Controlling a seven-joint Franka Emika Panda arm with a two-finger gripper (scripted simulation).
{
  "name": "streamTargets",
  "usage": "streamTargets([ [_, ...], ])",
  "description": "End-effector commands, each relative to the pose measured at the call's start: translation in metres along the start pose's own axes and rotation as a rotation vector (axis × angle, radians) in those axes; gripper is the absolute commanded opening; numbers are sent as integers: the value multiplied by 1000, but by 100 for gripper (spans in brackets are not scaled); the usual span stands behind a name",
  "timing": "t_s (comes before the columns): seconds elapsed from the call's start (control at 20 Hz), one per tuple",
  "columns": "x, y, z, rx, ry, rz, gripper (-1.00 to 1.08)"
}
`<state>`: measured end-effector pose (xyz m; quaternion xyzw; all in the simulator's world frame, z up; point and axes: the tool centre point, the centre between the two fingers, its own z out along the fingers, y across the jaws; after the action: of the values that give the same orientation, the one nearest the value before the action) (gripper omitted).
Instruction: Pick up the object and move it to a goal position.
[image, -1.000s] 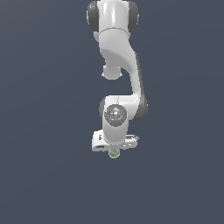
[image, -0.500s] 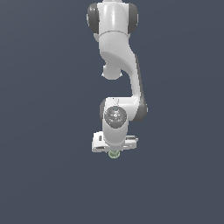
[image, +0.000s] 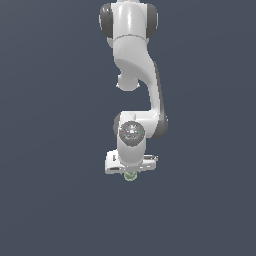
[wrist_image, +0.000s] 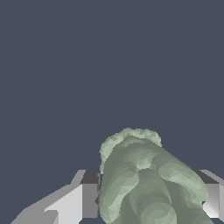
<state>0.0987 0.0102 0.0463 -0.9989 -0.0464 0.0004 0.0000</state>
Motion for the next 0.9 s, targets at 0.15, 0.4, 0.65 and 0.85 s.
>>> streamTargets([
  [0.15,-5,9,-8,0,1,0,-100],
  [0.4,-17,28,-25,0,1,0,-100],
  [0.65,-37,60,-54,0,1,0,-100],
  [0.85,-58,93,-83,0,1,0,-100],
])
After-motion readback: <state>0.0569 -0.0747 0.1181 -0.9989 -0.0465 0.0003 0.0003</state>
